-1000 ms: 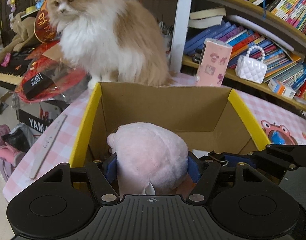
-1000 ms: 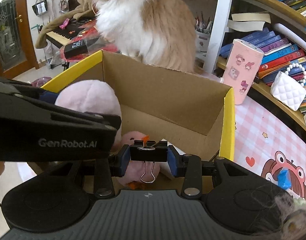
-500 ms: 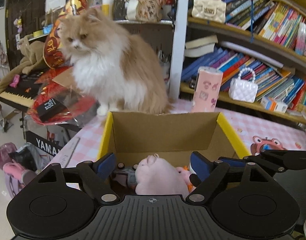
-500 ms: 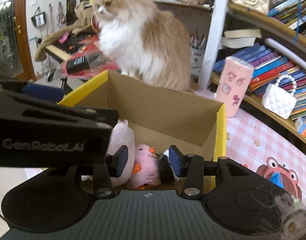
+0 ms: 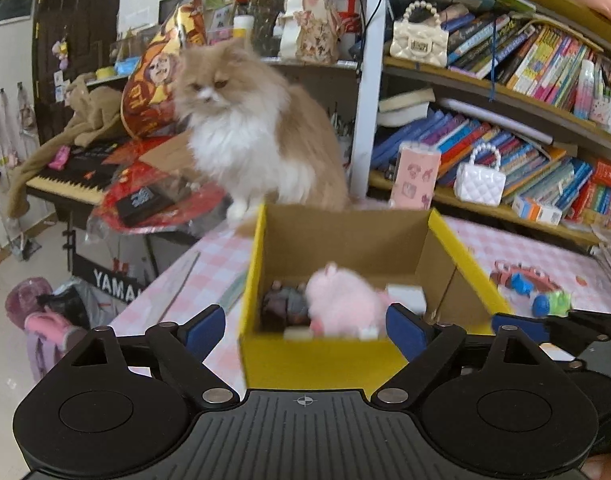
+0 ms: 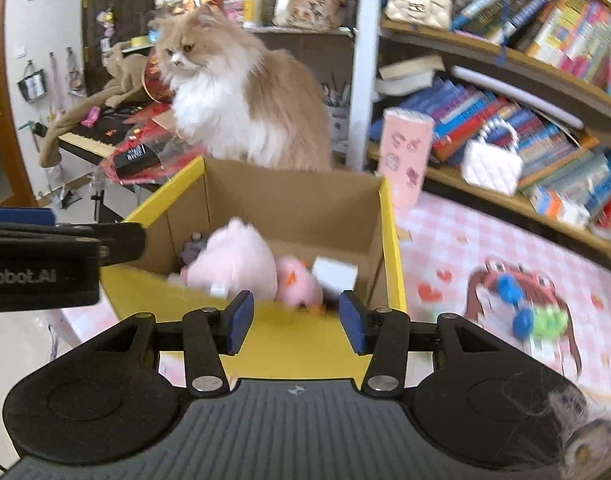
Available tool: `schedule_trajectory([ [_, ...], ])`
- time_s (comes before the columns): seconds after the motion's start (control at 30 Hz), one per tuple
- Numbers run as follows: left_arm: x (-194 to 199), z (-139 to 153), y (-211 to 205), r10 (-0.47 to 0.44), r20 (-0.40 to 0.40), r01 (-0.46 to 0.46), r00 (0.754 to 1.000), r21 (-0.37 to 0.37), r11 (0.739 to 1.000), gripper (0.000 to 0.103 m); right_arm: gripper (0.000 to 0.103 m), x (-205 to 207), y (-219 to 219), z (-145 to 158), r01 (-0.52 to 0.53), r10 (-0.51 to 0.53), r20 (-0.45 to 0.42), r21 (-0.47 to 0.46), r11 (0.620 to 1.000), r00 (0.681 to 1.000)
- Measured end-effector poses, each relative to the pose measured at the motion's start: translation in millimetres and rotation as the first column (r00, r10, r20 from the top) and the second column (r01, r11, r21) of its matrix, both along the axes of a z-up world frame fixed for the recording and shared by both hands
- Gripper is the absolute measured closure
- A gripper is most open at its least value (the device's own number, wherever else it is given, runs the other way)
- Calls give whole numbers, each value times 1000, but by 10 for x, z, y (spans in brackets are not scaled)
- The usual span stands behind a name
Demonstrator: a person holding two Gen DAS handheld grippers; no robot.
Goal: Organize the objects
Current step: 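Withdraw both open tools from the box back toward the remaining items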
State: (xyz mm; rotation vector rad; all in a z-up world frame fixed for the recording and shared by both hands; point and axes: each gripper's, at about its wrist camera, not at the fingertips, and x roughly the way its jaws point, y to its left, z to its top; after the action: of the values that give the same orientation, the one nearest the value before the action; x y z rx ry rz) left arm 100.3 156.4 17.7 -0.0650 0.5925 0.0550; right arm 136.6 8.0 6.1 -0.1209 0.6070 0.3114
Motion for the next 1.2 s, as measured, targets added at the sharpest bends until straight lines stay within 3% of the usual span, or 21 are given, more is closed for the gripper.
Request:
schedule_trajectory([
  [0.57,-887,-426,14,-52,-138,54,989,13,998,13,52,-1159,7,-369,115,-119,-109,-43,992,987],
  [0.97,-1003,-558,-279,-173,-198,175,965,-4,985,13,48,-1475,-301,-397,245,-251,-136,-62,968,958],
  [1.2,-940,-586,-629,-285,-206,289,936,-10,957,13,47,-1561,-622,-423,352,-359,-148,-73,933,922],
])
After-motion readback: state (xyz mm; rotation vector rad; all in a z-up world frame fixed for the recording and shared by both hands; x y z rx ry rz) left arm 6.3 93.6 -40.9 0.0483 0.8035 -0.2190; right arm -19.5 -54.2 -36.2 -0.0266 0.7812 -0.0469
